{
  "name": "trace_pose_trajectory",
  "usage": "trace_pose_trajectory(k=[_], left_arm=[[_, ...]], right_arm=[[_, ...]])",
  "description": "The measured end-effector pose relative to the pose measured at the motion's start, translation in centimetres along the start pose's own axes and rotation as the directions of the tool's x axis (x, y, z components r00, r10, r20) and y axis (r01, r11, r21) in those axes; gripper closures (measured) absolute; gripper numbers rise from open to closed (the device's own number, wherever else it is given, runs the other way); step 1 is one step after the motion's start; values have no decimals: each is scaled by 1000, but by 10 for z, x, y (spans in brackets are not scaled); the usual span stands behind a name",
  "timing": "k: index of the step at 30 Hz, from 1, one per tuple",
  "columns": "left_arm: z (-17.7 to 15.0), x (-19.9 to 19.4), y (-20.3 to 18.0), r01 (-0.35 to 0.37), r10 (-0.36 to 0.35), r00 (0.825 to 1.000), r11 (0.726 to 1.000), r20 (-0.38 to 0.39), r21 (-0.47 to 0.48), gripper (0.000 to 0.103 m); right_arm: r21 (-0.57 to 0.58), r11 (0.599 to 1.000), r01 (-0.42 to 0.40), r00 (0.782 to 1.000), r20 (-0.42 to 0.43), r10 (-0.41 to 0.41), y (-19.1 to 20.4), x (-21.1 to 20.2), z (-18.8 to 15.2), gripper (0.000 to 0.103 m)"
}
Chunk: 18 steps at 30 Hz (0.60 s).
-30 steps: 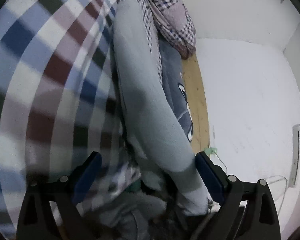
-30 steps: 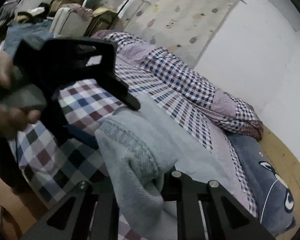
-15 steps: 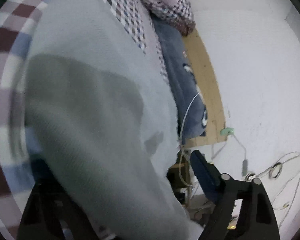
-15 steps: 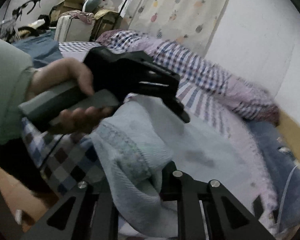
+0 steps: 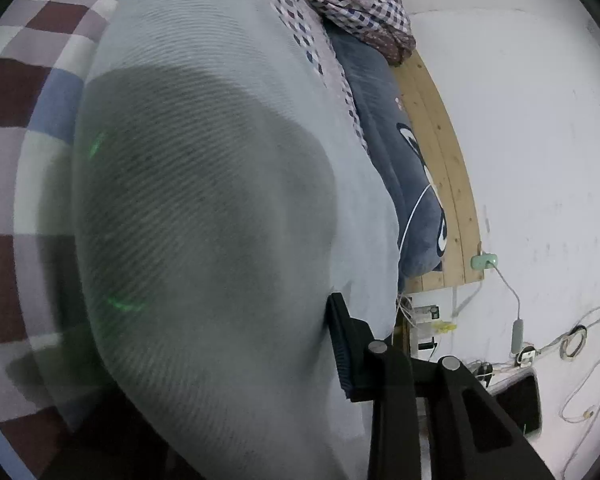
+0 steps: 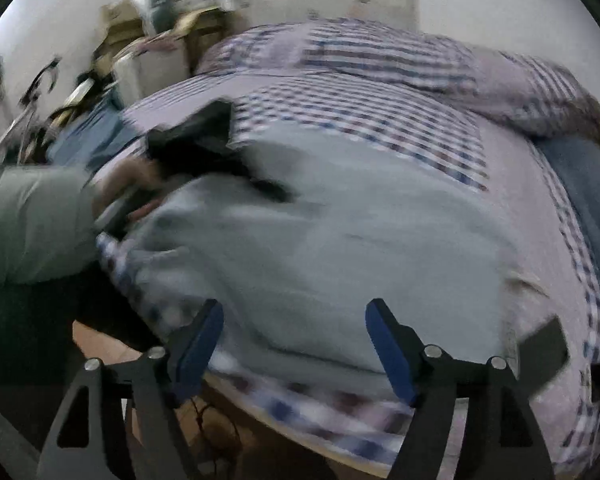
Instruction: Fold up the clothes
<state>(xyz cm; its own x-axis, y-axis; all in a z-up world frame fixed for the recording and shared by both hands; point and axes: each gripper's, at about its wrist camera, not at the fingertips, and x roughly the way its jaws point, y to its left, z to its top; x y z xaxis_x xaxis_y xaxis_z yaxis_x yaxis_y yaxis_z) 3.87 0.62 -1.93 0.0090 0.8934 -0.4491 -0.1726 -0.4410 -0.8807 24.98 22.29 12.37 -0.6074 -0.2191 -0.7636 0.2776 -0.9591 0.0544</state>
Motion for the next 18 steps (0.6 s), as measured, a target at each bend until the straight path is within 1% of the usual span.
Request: trace_pose_trajectory(k=[3, 5, 7, 9, 14, 18], left_arm=[[3, 1, 3, 13, -13, 1000, 1000, -8, 6, 74], [4, 1, 5, 24, -24, 1000, 1000, -11, 8, 74], [5, 2, 5, 26, -26, 1000, 1000, -10, 8, 74], [5, 1, 5, 25, -24, 1000, 1000, -8, 12, 74], [4, 1, 4, 21, -21, 1000, 1000, -2, 23, 74], [4, 0, 4, 18, -18, 1000, 999, 3, 31, 74]], right_arm=[[151, 988, -19, 1000, -22, 22, -75, -17, 4, 26], [204, 978, -34, 999, -22, 39, -109, -22, 5, 25], [260, 963, -75, 996, -32, 86, -143, -15, 8, 25], [318, 940, -126, 987, -56, 151, -170, 4, 11, 25], [394, 895, -209, 957, -106, 271, -205, 48, 16, 24], [450, 853, -266, 922, -139, 361, -230, 84, 20, 23]])
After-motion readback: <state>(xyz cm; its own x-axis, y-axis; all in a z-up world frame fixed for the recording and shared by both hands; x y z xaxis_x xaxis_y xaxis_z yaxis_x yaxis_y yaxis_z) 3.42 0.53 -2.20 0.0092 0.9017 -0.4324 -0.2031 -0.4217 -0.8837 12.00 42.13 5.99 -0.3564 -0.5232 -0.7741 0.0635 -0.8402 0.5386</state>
